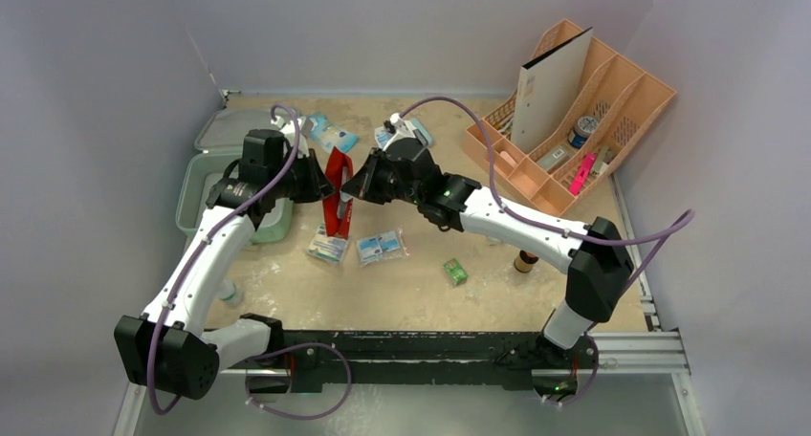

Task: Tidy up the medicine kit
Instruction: Place the medical item at the medicine pouch.

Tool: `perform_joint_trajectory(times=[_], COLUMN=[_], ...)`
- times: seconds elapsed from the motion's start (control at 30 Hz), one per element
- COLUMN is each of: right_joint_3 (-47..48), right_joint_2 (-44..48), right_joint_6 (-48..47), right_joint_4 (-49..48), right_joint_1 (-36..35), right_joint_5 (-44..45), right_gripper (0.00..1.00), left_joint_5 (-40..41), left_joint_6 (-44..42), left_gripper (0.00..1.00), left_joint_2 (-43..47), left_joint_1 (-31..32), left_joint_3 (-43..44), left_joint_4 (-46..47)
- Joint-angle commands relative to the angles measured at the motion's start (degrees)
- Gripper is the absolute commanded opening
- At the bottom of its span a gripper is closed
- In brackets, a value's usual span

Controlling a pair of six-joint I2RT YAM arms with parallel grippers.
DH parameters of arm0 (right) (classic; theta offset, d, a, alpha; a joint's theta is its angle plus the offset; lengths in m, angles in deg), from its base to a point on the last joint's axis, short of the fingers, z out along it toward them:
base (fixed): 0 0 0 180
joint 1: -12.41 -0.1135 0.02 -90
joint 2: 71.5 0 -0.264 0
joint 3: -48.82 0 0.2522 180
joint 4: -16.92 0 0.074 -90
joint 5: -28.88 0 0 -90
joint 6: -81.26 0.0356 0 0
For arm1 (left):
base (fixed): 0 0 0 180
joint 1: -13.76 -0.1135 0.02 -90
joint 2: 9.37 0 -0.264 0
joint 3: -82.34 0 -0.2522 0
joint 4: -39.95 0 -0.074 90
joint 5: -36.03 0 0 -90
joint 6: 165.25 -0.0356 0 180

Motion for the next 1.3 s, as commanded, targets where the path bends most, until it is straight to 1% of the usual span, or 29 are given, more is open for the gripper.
perform_joint_trajectory(times=[0.0, 0.13, 0.3, 0.43, 0.57, 0.77, 0.9, 1.03, 1.13, 1.27], right_joint_3=[-0.88, -0.44, 1.72, 2.79, 2.19, 0.42, -1.03, -5.28, -7.80, -10.03], right_joint_2=[0.34, 0.20, 2.79, 3.60, 3.62, 3.65, 4.06, 4.19, 3.36, 3.53], right_joint_6=[0.53, 0.18, -4.31, -7.78, -9.79, -11.51, -13.86, -15.29, -14.13, -16.15], right_joint_4=[-3.47, -2.80, -1.71, -3.10, -6.05, -8.96, -9.57, -9.59, -11.26, -14.29], right_joint_1=[-0.62, -0.58, -0.57, -0.57, -0.60, -0.56, -0.54, -0.53, -0.49, -0.54], right_joint_5=[-0.78, -0.52, 1.64, 1.52, -0.75, -8.64, -9.91, -7.74, -10.56, -14.76], right_gripper=[0.00, 0.00, 0.00, 0.00, 0.00, 0.00, 0.00, 0.00, 0.00, 0.00], left_joint_5=[-1.49, -1.67, -0.91, -0.62, -0.76, -1.66, -2.78, -3.40, -4.83, -6.28], left_joint_6=[1.10, 1.15, 0.88, 0.86, 0.86, 1.39, 2.06, 3.26, 4.22, 4.90], left_gripper=[0.00, 0.00, 0.00, 0.00, 0.00, 0.00, 0.00, 0.00, 0.00, 0.00], left_joint_2=[0.54, 0.16, -0.16, -0.28, -0.34, -0.51, -0.23, 1.66, 2.47, 2.73], left_joint_1=[-0.27, -0.27, -0.27, -0.27, -0.27, -0.27, -0.27, -0.27, -0.27, -0.27], left_joint_3=[1.09, 0.91, 0.98, 1.08, 1.34, 1.45, 1.51, 0.81, 0.77, 1.17], left_joint_4=[2.57, 2.72, 2.14, 1.93, 1.66, 1.19, 0.89, 0.73, 0.85, 0.76])
